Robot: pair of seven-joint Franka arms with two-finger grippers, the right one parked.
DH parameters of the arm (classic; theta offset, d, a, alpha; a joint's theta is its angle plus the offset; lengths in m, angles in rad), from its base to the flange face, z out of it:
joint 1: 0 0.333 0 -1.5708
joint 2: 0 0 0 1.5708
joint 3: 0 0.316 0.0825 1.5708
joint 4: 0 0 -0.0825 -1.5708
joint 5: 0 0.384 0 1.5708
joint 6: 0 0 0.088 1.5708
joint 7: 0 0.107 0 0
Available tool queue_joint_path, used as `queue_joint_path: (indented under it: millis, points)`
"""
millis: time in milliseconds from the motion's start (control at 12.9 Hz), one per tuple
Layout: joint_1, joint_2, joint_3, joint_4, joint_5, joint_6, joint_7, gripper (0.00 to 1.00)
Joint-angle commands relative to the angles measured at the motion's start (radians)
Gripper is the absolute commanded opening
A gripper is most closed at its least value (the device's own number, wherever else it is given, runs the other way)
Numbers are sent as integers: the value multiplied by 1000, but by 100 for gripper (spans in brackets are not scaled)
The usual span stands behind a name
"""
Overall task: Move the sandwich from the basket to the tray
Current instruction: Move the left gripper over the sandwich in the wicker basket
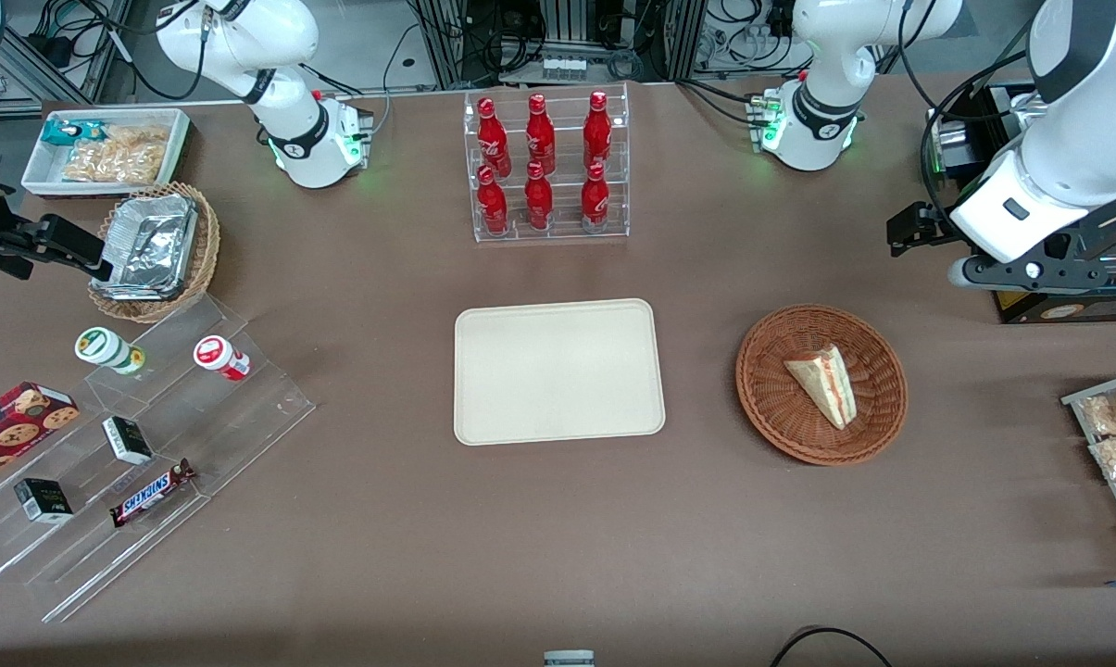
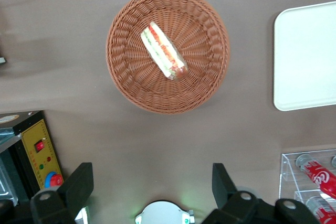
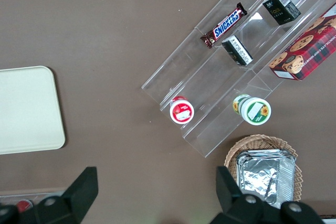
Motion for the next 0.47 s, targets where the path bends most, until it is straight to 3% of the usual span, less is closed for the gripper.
queue_joint_path:
  millis: [0, 389]
  points:
    - [3, 14, 0, 36, -11, -12, 14, 100]
    - [9, 101, 2, 5, -6, 18, 13, 100]
